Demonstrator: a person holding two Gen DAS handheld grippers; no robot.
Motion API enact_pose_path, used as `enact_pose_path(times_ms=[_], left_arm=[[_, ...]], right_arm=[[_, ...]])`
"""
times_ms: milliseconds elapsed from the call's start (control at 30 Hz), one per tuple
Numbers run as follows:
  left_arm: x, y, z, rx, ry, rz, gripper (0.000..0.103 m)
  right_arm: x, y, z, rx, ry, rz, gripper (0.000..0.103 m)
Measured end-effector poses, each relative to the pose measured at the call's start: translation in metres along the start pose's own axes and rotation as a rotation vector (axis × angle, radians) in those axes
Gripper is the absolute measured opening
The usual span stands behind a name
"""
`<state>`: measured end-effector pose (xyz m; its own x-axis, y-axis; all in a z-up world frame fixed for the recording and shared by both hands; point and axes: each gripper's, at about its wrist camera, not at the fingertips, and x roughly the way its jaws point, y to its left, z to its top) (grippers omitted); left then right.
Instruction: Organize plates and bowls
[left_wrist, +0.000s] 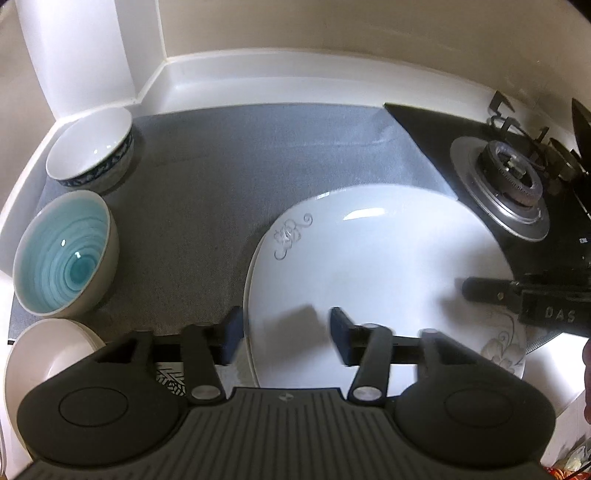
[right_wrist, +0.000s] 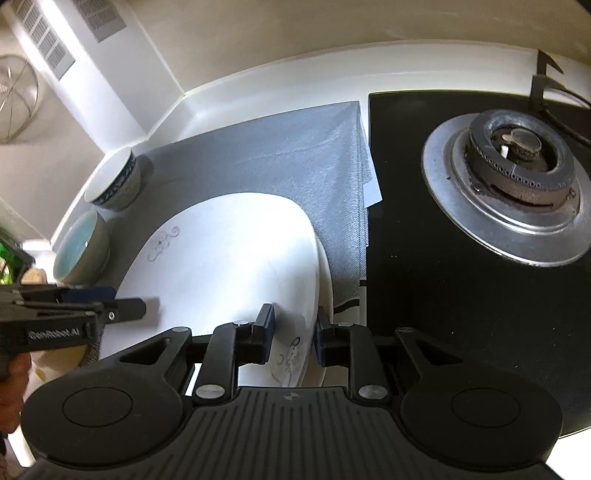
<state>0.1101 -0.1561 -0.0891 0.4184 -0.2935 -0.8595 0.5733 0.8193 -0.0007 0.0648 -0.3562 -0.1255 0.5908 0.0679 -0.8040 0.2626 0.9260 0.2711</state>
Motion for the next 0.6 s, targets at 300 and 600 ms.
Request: enact_pose_path(times_ms=[300, 600], left_arm=[[-0.020, -0.005, -0.002, 0.018, -0.083, -0.024, 0.096], [-0.043, 0.008, -0.006, -0.030, -0.158, -0.033, 0.103]], right_arm=[[-0.004, 0.016, 0.006, -0.077, 0.013, -0.039, 0.050], [-0.029, 0.017, 0.020, -0.085, -0.053, -0.068, 0.072]])
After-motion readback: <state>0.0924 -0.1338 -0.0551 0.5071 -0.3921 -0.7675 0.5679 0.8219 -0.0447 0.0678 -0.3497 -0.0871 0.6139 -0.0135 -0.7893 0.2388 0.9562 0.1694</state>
